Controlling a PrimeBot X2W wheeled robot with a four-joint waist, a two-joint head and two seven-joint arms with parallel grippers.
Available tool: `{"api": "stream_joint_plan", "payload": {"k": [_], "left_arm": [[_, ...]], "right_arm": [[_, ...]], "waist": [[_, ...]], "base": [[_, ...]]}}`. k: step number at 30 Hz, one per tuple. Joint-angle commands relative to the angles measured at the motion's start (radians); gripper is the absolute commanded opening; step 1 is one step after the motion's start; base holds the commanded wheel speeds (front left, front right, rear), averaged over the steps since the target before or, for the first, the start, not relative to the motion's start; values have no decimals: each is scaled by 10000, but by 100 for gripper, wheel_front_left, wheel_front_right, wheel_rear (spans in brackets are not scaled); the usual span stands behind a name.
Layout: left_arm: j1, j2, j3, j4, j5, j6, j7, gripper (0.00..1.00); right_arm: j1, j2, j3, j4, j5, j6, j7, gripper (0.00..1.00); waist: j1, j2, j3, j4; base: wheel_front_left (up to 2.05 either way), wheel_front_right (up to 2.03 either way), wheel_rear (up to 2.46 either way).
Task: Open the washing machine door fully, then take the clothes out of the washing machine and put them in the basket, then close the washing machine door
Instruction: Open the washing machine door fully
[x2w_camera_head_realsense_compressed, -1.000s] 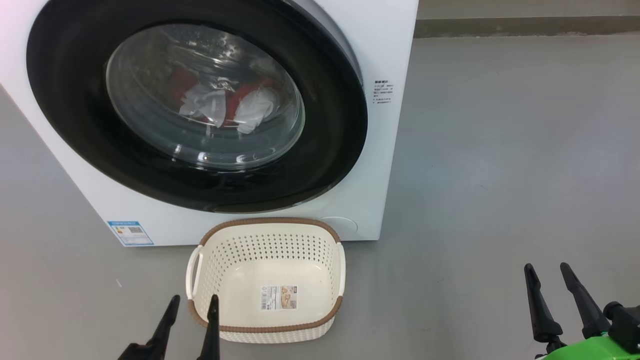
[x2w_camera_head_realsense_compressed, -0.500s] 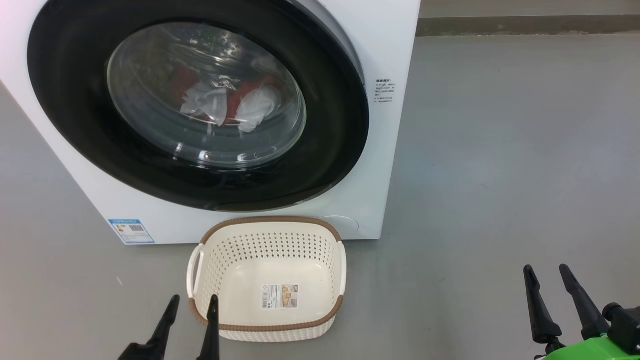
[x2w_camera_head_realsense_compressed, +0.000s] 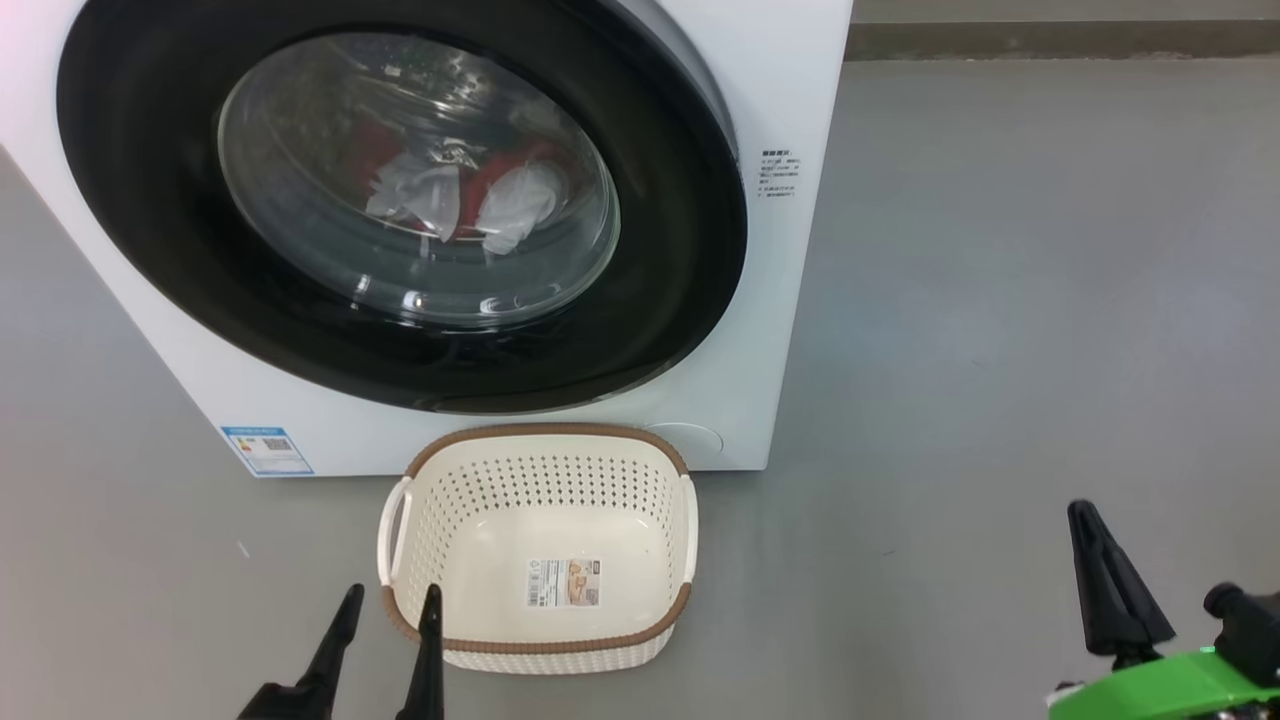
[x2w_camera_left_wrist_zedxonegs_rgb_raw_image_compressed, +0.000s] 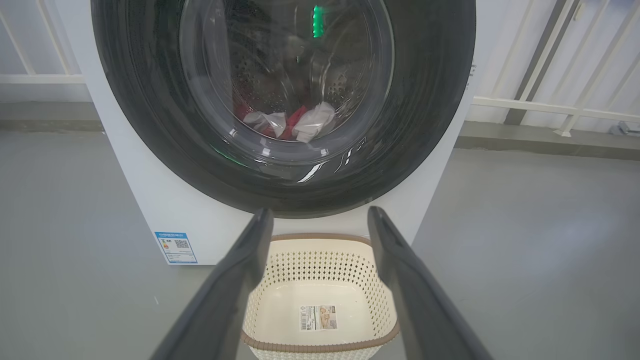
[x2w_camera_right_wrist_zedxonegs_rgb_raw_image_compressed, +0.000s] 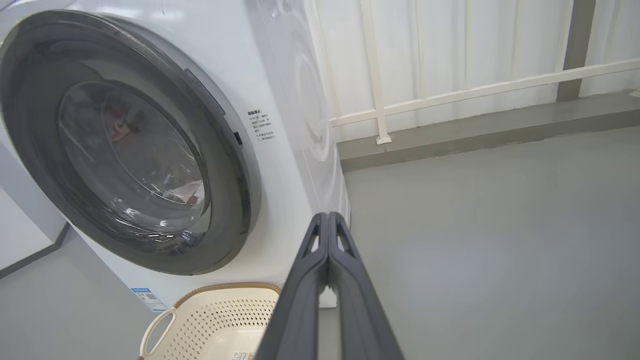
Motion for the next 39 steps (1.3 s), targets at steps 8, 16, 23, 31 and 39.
{"api": "stream_joint_plan", "payload": {"k": [8, 16, 23, 31, 39], "left_arm": [[-446, 102, 139, -381, 36, 8, -122, 100], [-817, 102, -105, -484, -2, -10, -122, 100], [-1062, 102, -352, -547, -112, 42, -122, 100], [-1349, 102, -789, -531, -373, 162, -122, 100], [-1628, 102, -1097, -581, -557, 268, -122, 100]], "right_arm": [[-2093, -280, 489, -454, 1576, -7, -93, 0], [-4227, -524, 535, -280, 2756, -7, -93, 0], [-5621, -1032, 856, 177, 3785, -7, -93, 0], [-7094, -2152, 2467, 842, 6907, -7, 375, 0], [-8223, -2901, 3624, 1158, 9249, -7, 1643, 0]], "waist": [[0, 0, 318, 131], [0, 0, 703, 532], [0, 0, 1039, 985], [0, 0, 1490, 1540], [0, 0, 2000, 1875]], "base": [[0, 0, 0], [0, 0, 0], [0, 0, 0], [0, 0, 0], [0, 0, 0]]}}
